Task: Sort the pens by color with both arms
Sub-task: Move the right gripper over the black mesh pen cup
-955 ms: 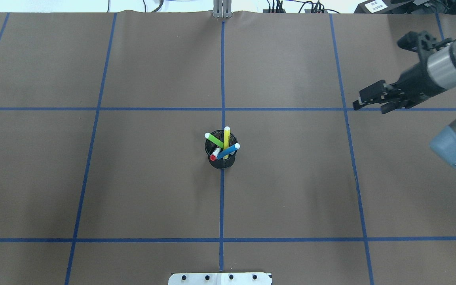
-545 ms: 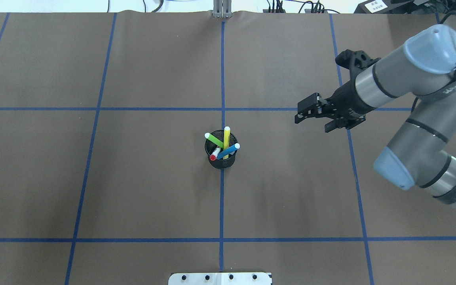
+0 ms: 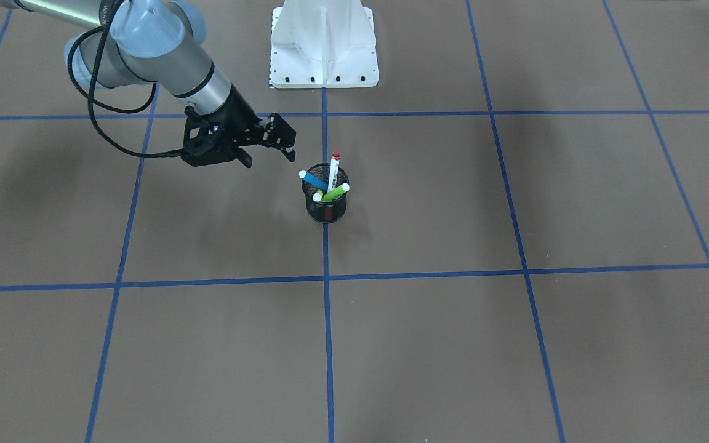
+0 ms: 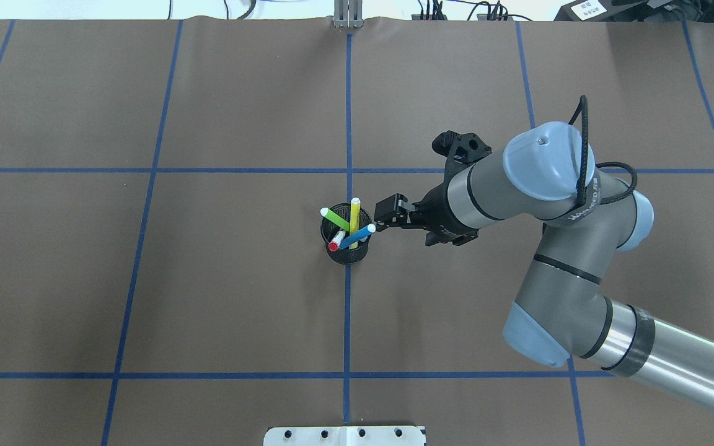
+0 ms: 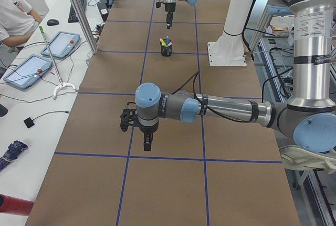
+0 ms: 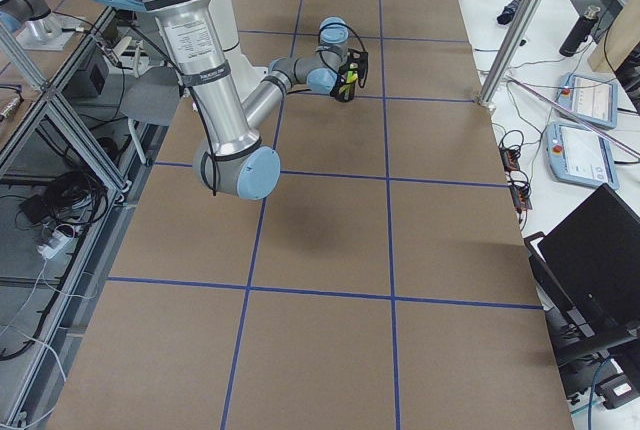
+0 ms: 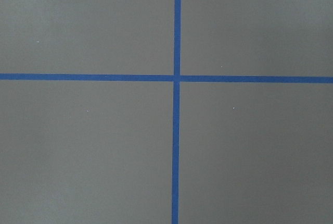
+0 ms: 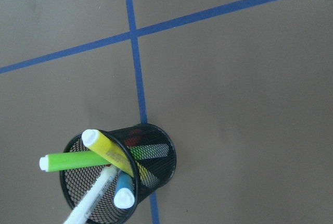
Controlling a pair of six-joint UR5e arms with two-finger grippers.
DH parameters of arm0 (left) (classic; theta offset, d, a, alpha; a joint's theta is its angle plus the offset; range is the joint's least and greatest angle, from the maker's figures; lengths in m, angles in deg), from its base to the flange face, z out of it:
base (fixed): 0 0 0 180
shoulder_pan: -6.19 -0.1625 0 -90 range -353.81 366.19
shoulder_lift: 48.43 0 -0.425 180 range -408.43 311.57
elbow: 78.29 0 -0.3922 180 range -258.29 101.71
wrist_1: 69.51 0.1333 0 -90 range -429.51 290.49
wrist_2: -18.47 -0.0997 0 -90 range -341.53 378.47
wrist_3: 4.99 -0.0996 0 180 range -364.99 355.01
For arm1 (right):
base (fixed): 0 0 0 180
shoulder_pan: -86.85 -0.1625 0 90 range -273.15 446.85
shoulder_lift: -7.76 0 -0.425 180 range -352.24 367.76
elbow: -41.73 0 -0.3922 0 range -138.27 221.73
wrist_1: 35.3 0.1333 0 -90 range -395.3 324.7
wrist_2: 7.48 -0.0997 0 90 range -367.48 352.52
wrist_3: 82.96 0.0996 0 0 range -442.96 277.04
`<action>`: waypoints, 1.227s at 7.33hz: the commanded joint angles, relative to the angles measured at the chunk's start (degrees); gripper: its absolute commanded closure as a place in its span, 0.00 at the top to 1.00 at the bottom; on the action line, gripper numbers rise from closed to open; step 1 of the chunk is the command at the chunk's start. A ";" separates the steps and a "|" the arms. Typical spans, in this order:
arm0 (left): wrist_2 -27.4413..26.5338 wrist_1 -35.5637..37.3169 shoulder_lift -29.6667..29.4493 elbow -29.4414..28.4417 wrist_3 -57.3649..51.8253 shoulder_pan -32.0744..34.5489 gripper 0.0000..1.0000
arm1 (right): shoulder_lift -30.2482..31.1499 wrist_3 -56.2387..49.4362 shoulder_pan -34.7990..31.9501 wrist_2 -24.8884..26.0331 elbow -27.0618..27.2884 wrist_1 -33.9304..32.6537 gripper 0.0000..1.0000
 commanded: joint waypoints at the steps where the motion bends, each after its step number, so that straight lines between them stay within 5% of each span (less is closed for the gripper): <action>1: 0.07 0.00 0.00 -0.13 0.00 0.00 1.00 | -0.99 1.86 2.13 3.86 -0.47 0.08 0.99; 3: 0.07 -0.08 0.00 -0.04 0.00 0.00 1.00 | -2.39 0.81 2.13 4.04 -2.30 0.00 0.80; 9: 0.07 -0.17 0.00 -0.04 0.00 0.00 1.00 | -3.28 -2.01 2.13 4.13 -3.55 0.17 0.61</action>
